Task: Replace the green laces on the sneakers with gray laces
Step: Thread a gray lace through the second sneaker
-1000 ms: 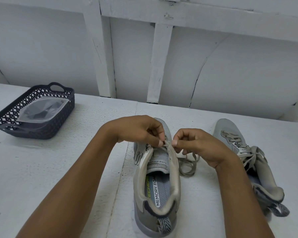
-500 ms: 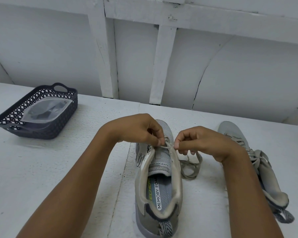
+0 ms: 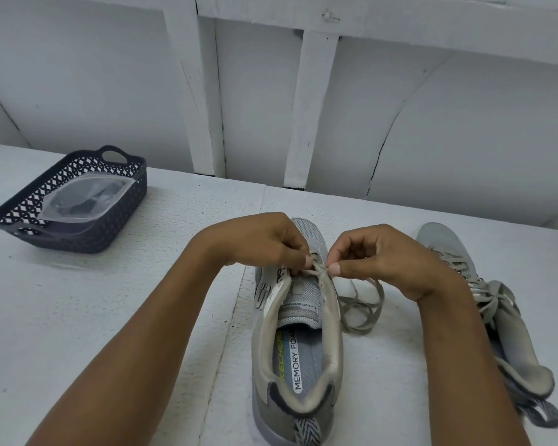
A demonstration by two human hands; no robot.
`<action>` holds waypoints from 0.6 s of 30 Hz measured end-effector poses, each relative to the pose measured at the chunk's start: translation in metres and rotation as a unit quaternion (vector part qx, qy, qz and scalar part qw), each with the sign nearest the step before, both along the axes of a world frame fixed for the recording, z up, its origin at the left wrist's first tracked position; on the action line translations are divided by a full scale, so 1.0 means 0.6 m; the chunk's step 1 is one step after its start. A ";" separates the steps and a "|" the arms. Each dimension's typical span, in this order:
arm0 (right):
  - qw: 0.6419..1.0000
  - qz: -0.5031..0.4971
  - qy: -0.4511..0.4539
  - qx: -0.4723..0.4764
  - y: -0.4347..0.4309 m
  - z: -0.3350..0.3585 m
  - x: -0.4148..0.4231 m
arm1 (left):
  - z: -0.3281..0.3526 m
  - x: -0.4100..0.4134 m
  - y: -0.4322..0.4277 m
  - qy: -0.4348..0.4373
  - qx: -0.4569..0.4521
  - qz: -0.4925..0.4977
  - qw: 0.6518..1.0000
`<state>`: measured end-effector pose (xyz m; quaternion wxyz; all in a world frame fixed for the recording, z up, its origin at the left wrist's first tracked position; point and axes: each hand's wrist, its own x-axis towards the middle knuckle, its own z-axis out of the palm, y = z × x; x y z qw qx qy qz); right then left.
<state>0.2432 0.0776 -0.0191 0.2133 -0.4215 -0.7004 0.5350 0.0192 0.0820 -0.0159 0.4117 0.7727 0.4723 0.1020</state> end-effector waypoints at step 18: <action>0.979 -0.036 -0.061 -0.191 -0.003 -0.005 -0.017 | 0.000 0.004 -0.001 -0.019 -0.009 -0.009 1.000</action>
